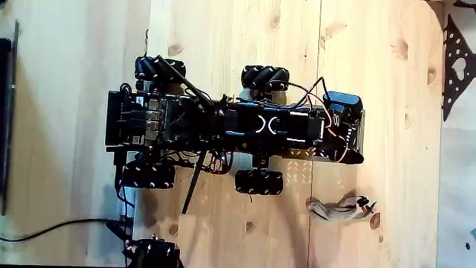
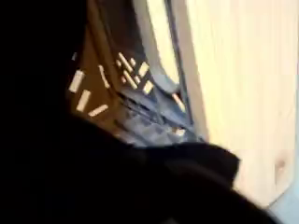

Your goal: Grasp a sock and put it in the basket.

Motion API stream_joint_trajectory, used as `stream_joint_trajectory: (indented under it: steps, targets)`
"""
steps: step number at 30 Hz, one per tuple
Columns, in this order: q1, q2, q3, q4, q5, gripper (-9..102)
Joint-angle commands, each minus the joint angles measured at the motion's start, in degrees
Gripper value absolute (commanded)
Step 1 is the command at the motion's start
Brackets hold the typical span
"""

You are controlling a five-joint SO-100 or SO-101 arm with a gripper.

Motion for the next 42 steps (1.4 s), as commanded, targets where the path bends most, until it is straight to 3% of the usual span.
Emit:
stream_joint_trajectory:
  steps: [1, 25, 31, 42]
  targets:
    - [0.1, 0.4, 0.9, 7.9, 0.5, 0]
    - [1.1, 0.4, 0.9, 7.8, 0.4, 1]
    - [-1.9, -0.1, -2.4, 1.7, 6.7, 1]
    - [-4.2, -12.9, -24.4, -13.3, 19.2, 0]
